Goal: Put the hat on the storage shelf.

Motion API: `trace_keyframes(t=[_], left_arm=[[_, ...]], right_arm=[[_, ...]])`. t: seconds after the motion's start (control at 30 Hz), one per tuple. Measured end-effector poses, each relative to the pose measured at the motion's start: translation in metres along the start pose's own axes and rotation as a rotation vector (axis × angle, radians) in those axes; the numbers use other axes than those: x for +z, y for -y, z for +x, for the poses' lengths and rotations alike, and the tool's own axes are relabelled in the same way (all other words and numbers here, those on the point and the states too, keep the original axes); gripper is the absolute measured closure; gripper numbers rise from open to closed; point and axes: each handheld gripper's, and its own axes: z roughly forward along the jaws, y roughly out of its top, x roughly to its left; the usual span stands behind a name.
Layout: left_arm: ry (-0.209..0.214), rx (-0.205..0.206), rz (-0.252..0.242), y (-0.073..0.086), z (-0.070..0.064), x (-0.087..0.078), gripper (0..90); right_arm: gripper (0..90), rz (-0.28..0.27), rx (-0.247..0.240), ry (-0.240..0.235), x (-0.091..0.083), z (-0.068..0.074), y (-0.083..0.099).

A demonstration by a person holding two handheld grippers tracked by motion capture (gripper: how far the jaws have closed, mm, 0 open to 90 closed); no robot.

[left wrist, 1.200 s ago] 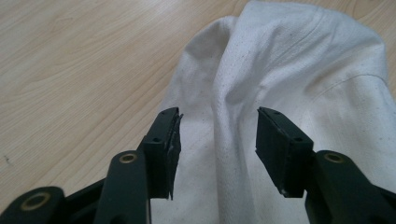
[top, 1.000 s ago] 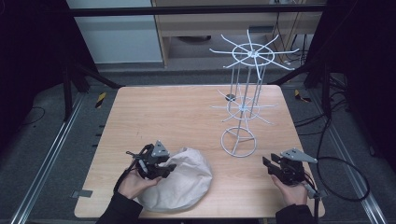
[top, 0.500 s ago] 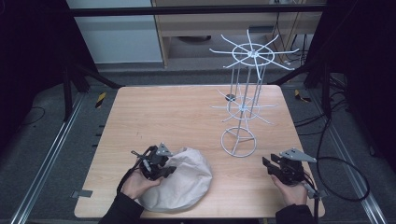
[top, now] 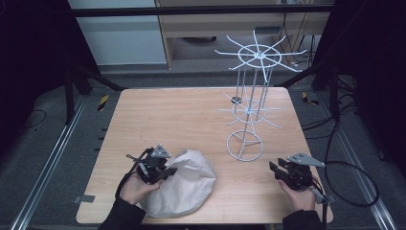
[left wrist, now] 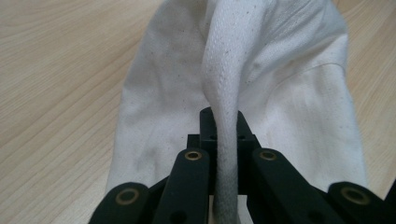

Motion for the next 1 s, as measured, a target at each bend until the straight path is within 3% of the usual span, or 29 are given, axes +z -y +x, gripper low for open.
trace_keyframes(t=[0.63,1.0], left_arm=[[-0.054,-0.033,-0.307,-0.003,-0.005,-0.061,87.8],[-0.106,-0.065,-0.442,0.0,-0.005,-0.077,87.8]], right_arm=[[59.6,-0.002,0.013,-0.006,-0.002,0.0,0.0],[59.4,-0.015,0.006,-0.001,-0.002,-0.001,0.0]])
